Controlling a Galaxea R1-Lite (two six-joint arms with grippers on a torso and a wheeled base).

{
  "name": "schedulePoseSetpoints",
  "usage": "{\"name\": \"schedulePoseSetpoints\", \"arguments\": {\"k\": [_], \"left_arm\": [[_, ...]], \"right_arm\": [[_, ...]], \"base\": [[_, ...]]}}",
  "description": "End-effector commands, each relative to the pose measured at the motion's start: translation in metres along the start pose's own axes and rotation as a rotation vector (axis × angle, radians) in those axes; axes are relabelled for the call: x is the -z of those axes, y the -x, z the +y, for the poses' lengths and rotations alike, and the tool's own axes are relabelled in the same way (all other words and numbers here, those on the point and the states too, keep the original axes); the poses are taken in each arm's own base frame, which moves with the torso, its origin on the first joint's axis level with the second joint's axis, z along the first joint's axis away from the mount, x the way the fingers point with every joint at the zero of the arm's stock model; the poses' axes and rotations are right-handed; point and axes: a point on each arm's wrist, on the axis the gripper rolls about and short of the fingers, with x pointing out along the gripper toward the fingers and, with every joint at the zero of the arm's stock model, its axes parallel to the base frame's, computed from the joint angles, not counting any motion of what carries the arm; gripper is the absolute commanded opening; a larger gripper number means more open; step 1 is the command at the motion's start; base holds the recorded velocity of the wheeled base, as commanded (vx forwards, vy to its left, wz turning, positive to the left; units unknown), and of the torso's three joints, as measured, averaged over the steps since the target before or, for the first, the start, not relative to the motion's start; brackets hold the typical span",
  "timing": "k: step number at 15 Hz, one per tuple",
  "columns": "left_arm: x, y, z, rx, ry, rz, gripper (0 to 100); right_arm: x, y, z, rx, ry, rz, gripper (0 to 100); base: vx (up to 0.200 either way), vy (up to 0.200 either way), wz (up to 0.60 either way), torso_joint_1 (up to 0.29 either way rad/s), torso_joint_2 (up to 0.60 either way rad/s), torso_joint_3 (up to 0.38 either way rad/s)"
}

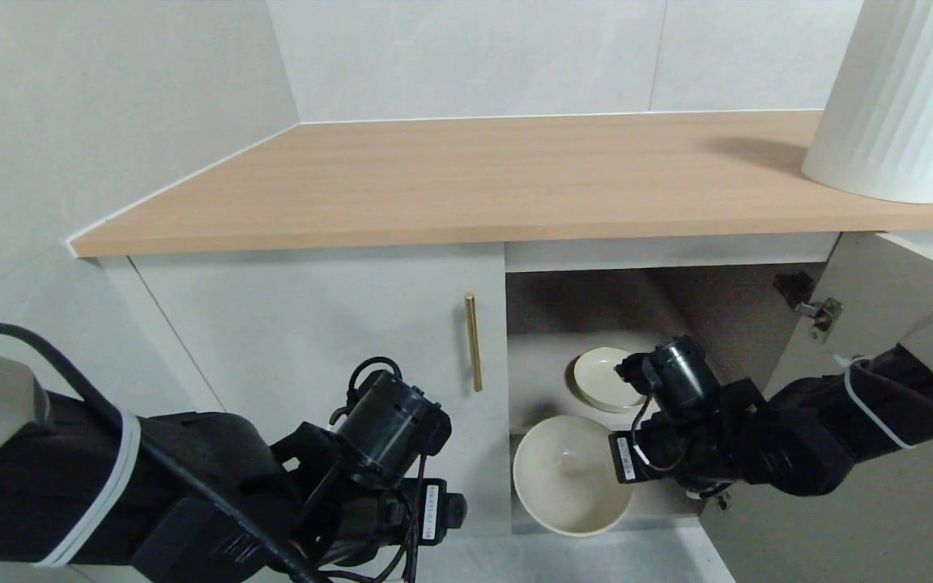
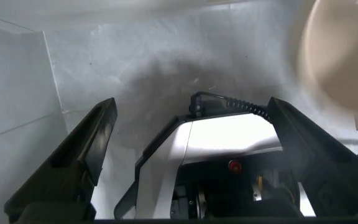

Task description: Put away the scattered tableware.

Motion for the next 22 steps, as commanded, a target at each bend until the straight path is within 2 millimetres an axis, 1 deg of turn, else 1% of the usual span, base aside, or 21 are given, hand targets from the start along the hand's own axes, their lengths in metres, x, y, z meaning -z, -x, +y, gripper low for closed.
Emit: {"name": "schedulePoseSetpoints", "arguments": {"k": [1, 4, 5, 8, 12, 16, 18, 19, 22], "left_arm": [[0.000, 0.000, 0.000, 0.000, 0.001, -0.001, 100], [0.000, 0.000, 0.000, -0.013, 0.000, -0.006, 100], [0.000, 0.000, 0.000, -0.013, 0.000, -0.006, 100], [0.000, -0.001, 0.000, -0.013, 0.000, -0.005, 100], [0.000, -0.002, 0.000, -0.016, -0.001, -0.004, 100], [0.001, -0.002, 0.000, -0.017, -0.001, -0.002, 100], [0.001, -0.002, 0.000, -0.017, -0.001, -0.002, 100], [0.001, -0.002, 0.000, -0.017, -0.001, -0.002, 100], [0.001, -0.002, 0.000, -0.017, -0.001, -0.002, 100]], "right_arm": [[-0.016, -0.021, -0.010, 0.067, -0.131, -0.037, 0], [-0.030, -0.025, -0.018, 0.096, -0.204, -0.081, 0], [-0.037, -0.026, -0.019, 0.094, -0.260, -0.103, 0], [-0.052, -0.036, -0.031, 0.131, -0.370, -0.153, 0], [-0.061, -0.042, -0.038, 0.136, -0.438, -0.179, 0], [-0.077, -0.042, -0.049, 0.136, -0.537, -0.231, 0], [-0.080, -0.047, -0.057, 0.162, -0.565, -0.248, 0], [-0.082, -0.053, -0.063, 0.192, -0.574, -0.256, 0], [-0.083, -0.061, -0.070, 0.216, -0.587, -0.258, 0]], "base": [[0.000, 0.000, 0.00, 0.000, 0.00, 0.000], [0.000, 0.000, 0.00, 0.000, 0.00, 0.000], [0.000, 0.000, 0.00, 0.000, 0.00, 0.000], [0.000, 0.000, 0.00, 0.000, 0.00, 0.000], [0.000, 0.000, 0.00, 0.000, 0.00, 0.000], [0.000, 0.000, 0.00, 0.000, 0.00, 0.000], [0.000, 0.000, 0.00, 0.000, 0.00, 0.000], [0.000, 0.000, 0.00, 0.000, 0.00, 0.000], [0.000, 0.000, 0.00, 0.000, 0.00, 0.000]]}}
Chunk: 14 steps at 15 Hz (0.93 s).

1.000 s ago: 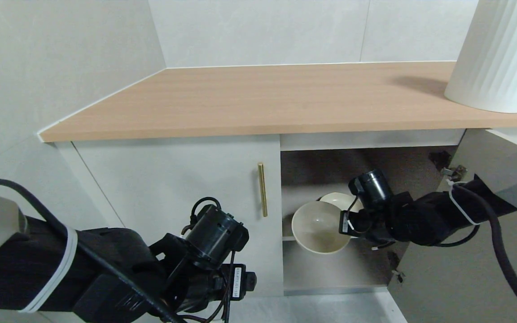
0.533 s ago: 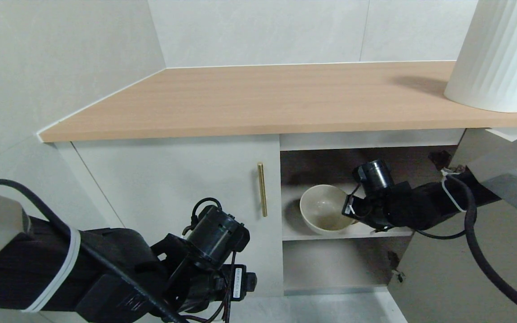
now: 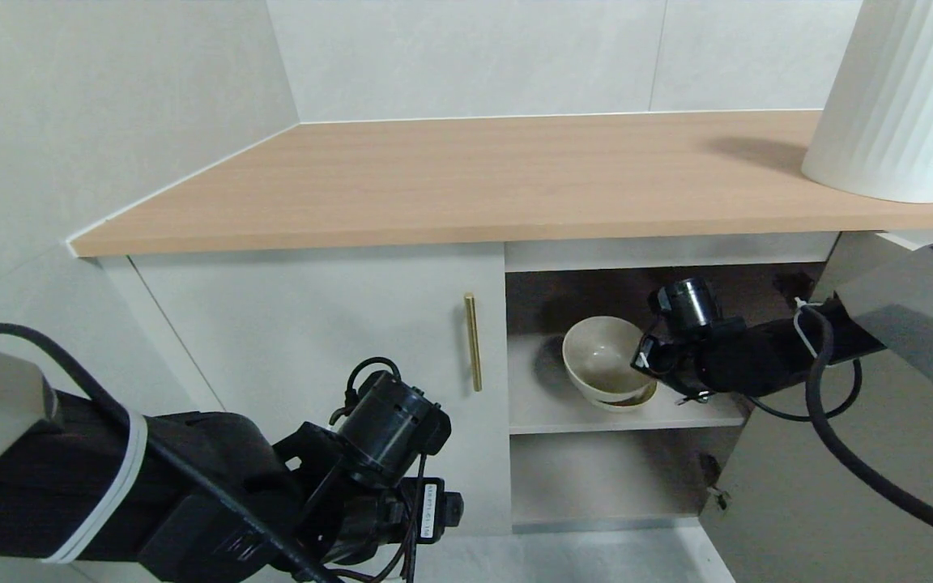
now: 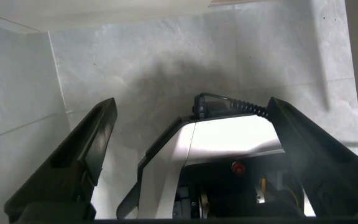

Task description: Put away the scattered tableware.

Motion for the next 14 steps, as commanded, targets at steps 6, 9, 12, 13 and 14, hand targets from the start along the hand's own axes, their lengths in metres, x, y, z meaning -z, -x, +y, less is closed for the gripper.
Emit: {"name": "schedulePoseSetpoints", "arguments": {"k": [6, 9, 12, 13, 14], "left_arm": [[0.000, -0.001, 0.000, -0.002, 0.000, 0.002, 100], [0.000, 0.000, 0.000, -0.001, 0.000, 0.001, 100], [0.000, 0.000, 0.000, -0.001, 0.000, 0.001, 100], [0.000, 0.000, 0.000, -0.001, 0.000, 0.001, 100], [0.000, 0.000, 0.000, -0.001, 0.000, 0.001, 100]], "right_arm": [[-0.002, -0.019, -0.012, 0.065, -0.016, -0.020, 0], [-0.001, -0.024, -0.012, 0.066, -0.016, -0.021, 0], [-0.001, -0.025, -0.011, 0.066, -0.016, -0.024, 0], [-0.001, -0.025, -0.011, 0.065, -0.017, -0.025, 0], [-0.001, -0.025, -0.011, 0.067, -0.016, -0.022, 0]], "base": [[0.000, 0.000, 0.00, 0.000, 0.00, 0.000], [0.000, 0.000, 0.00, 0.000, 0.00, 0.000], [0.000, 0.000, 0.00, 0.000, 0.00, 0.000], [0.000, 0.000, 0.00, 0.000, 0.00, 0.000], [0.000, 0.000, 0.00, 0.000, 0.00, 0.000]]}}
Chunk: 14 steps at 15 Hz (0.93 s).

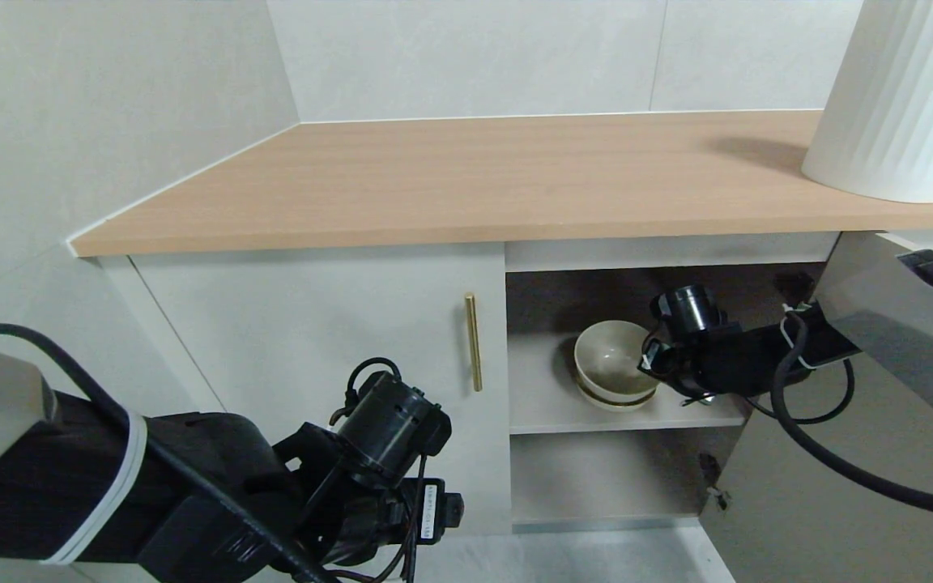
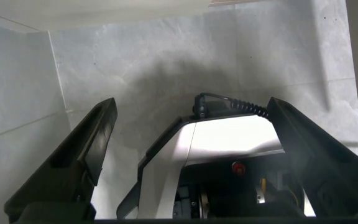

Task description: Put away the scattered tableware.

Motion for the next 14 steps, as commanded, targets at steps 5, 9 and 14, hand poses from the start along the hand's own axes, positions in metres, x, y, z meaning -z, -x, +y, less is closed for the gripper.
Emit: {"name": "schedulePoseSetpoints", "arguments": {"k": [5, 9, 14], "left_arm": [[0.000, 0.000, 0.000, -0.001, 0.001, 0.000, 100], [0.000, 0.000, 0.000, -0.001, 0.001, 0.000, 100], [-0.010, 0.013, 0.011, -0.009, 0.034, -0.050, 100]], "right_arm": [[0.002, 0.001, 0.001, -0.001, 0.005, 0.006, 100], [0.001, 0.003, 0.001, -0.004, 0.008, 0.006, 100], [-0.006, 0.053, -0.002, -0.044, 0.101, 0.047, 100]], "base": [[0.000, 0.000, 0.00, 0.000, 0.00, 0.000], [0.000, 0.000, 0.00, 0.000, 0.00, 0.000], [0.000, 0.000, 0.00, 0.000, 0.00, 0.000]]}}
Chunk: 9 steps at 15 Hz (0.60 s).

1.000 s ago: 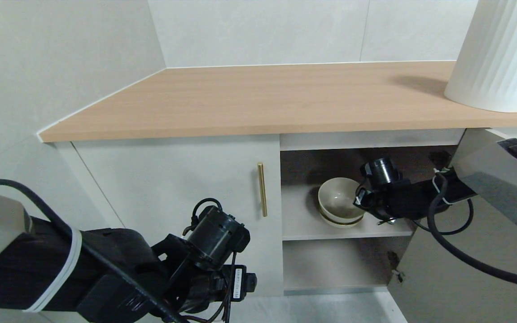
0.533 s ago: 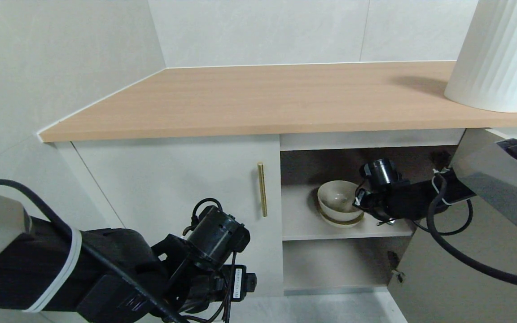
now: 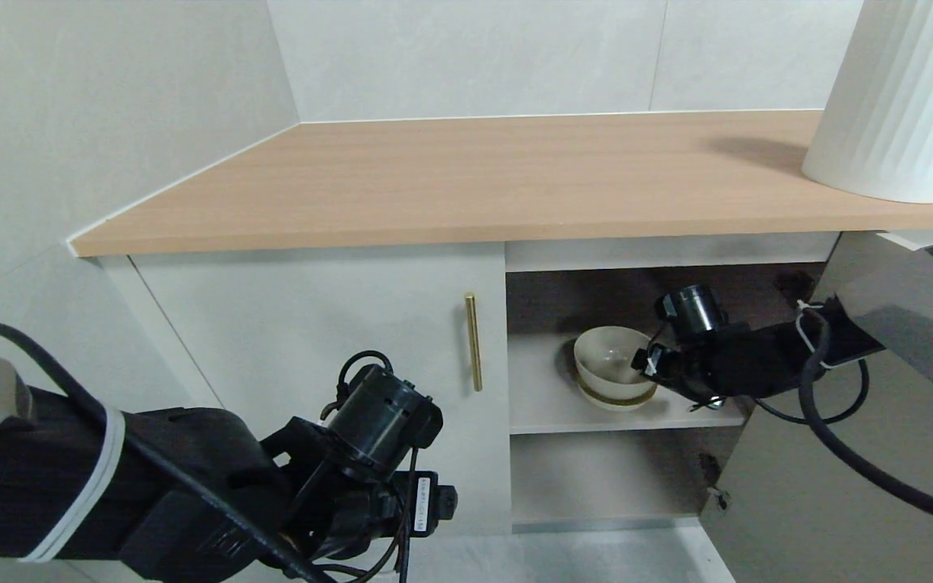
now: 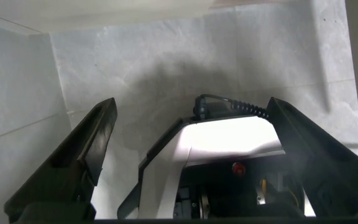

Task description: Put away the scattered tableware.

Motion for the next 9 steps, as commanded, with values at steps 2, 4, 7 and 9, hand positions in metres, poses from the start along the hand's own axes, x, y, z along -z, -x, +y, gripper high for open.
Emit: {"name": "schedulePoseSetpoints", "arguments": {"k": [2, 4, 7, 9], "left_arm": [[-0.015, 0.025, 0.021, 0.004, 0.047, -0.073, 100], [-0.022, 0.044, 0.036, 0.007, 0.061, -0.120, 100], [-0.022, 0.080, 0.052, 0.040, 0.066, -0.210, 100], [-0.015, 0.094, 0.060, 0.053, 0.071, -0.238, 100]], "right_arm": [[-0.007, 0.080, -0.008, -0.111, 0.145, 0.081, 100], [-0.004, 0.120, -0.019, -0.154, 0.224, 0.118, 100], [-0.004, 0.191, -0.036, -0.227, 0.313, 0.103, 100], [-0.001, 0.224, -0.044, -0.257, 0.340, 0.111, 100]], "base": [[0.000, 0.000, 0.00, 0.000, 0.00, 0.000], [0.000, 0.000, 0.00, 0.000, 0.00, 0.000], [0.000, 0.000, 0.00, 0.000, 0.00, 0.000], [0.000, 0.000, 0.00, 0.000, 0.00, 0.000]]}}
